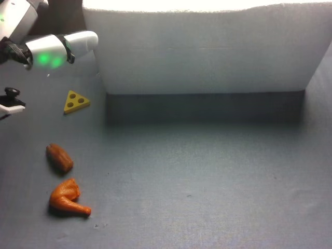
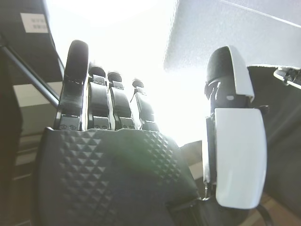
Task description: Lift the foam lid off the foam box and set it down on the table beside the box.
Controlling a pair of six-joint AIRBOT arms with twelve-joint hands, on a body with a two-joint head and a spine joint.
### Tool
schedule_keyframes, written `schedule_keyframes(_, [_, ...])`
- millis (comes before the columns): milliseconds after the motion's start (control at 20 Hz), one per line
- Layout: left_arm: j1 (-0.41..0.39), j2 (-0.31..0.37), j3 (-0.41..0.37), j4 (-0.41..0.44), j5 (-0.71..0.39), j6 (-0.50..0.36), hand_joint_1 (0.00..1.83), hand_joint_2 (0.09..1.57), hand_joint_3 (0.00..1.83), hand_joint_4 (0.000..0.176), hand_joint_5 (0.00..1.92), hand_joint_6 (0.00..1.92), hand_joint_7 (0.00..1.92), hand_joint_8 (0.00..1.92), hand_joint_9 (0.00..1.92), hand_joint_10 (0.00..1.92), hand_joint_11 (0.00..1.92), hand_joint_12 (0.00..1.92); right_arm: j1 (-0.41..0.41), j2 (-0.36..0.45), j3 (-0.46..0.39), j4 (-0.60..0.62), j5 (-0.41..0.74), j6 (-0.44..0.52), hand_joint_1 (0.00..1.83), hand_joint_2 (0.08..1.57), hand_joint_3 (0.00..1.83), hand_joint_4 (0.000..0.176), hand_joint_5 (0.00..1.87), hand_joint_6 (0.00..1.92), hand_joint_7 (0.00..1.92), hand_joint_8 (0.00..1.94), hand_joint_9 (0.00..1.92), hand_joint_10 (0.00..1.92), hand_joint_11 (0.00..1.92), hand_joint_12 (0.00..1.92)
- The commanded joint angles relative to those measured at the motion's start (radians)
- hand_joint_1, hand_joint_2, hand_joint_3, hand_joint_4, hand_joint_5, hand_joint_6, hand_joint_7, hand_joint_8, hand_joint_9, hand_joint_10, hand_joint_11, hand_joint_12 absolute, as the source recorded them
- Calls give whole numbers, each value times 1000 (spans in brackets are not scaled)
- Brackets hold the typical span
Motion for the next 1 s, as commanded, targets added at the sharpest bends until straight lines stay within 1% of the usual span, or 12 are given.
schedule_keyframes(0, [-14,11,10,2,-99,-3,516,1018,1,18,0,0,0,0,0,0,0,83,13,11,14,-10,91,-3,707,1074,0,25,0,0,0,0,48,23,0,1699])
schedule_keyframes(50, [-20,7,18,0,-85,-2,522,1013,0,23,0,0,0,0,0,0,0,16,20,6,26,-5,75,-4,715,1079,2,14,0,0,0,0,63,32,0,1700])
schedule_keyframes(100, [-24,3,25,-3,-69,1,522,1012,0,34,0,0,0,0,0,0,0,2,24,3,32,0,65,-4,716,1071,0,44,0,0,0,0,32,24,0,1642])
schedule_keyframes(150, [-30,-5,38,-6,-45,2,523,1015,0,36,0,0,0,0,0,0,0,0,27,0,40,6,56,-4,707,1065,0,52,0,0,0,0,6,4,0,1575])
schedule_keyframes(250, [-40,-16,55,-7,-16,-1,507,984,0,16,0,0,0,0,0,0,17,8,29,-5,50,20,39,-6,719,1072,0,27,0,0,0,0,0,0,0,1391])
schedule_keyframes(300, [-46,-22,66,-10,5,0,500,979,0,16,0,0,0,0,0,0,43,22,31,-8,57,27,29,-6,713,1076,1,15,0,0,0,0,0,0,0,1458])
schedule_keyframes(400, [-52,-29,80,-10,34,-1,474,961,21,3,0,0,0,0,0,0,1,545,31,-16,71,42,8,-7,699,1073,0,11,0,0,0,0,9,4,0,1419])
schedule_keyframes(550, [-63,-38,92,-5,58,-1,481,980,1,0,0,0,0,0,0,0,0,241,41,-29,87,49,-17,-6,639,1081,2,0,0,0,0,0,0,0,0,1277])
schedule_keyframes(700, [-78,-59,118,0,97,-8,470,960,0,0,0,0,0,0,0,0,0,210,50,-40,97,49,-30,-6,633,1082,0,9,0,0,0,0,0,0,0,1222])
schedule_keyframes(800, [-82,-70,134,3,115,-17,464,924,0,0,0,0,0,0,0,0,0,799,58,-50,109,47,-45,-6,599,1084,0,3,0,0,0,0,0,0,0,1296])
schedule_keyframes(850, [-88,-77,144,8,126,-22,459,930,4,0,0,0,0,0,0,0,0,845,64,-56,116,43,-53,-6,612,1095,0,4,0,0,0,0,0,0,0,1139])
schedule_keyframes(950, [-96,-86,157,14,139,-30,489,939,4,0,0,0,0,0,4,1,0,1031,74,-63,123,40,-63,-6,592,1070,2,4,0,0,0,0,0,0,0,116])
